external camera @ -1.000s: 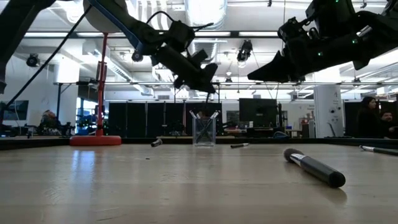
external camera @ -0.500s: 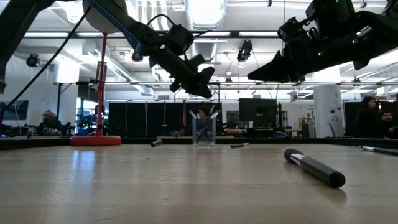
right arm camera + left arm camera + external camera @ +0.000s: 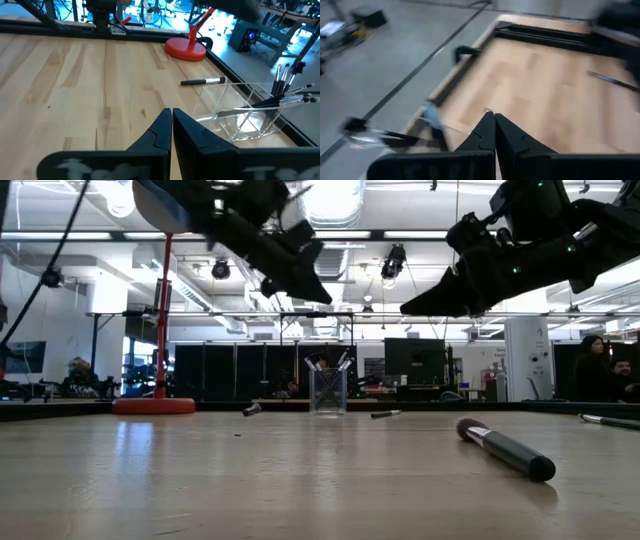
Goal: Put items in baskets/containers
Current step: Put the black eyeshadow brush into the transparent organizer
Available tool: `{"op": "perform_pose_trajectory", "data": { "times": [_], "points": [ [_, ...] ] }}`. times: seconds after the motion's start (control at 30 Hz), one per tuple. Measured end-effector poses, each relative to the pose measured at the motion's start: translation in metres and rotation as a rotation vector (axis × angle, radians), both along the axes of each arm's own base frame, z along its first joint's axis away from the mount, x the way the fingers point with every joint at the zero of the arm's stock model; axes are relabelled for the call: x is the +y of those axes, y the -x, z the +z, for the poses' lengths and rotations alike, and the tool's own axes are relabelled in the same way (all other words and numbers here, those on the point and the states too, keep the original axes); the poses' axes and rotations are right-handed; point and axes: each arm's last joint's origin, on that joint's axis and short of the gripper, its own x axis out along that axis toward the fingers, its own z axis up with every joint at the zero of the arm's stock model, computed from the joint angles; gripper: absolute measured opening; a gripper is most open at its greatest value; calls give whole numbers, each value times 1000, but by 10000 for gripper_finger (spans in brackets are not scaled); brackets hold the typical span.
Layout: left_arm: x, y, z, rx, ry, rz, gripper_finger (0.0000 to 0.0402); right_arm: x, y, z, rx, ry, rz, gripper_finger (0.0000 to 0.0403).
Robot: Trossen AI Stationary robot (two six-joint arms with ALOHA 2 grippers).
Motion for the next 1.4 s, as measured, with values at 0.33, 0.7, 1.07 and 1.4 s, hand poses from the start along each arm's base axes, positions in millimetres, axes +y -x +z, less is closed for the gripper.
{"op": "perform_pose_trajectory", "data": {
  "times": [0.33,0.7,1.07,1.4],
  "points": [
    [-86,66,-80,-243,1,-201,0,2,12,1,71,-90,-56,9],
    [-96,119,-129,-279,71,-198,0,18,61,6,163,-313,-451,9],
    [-96,121,-131,-273,92,-193,0,34,72,18,452,-497,-771,9],
    [-97,122,-134,-265,114,-187,0,44,70,-11,578,-590,-1077,13]
  ]
}}
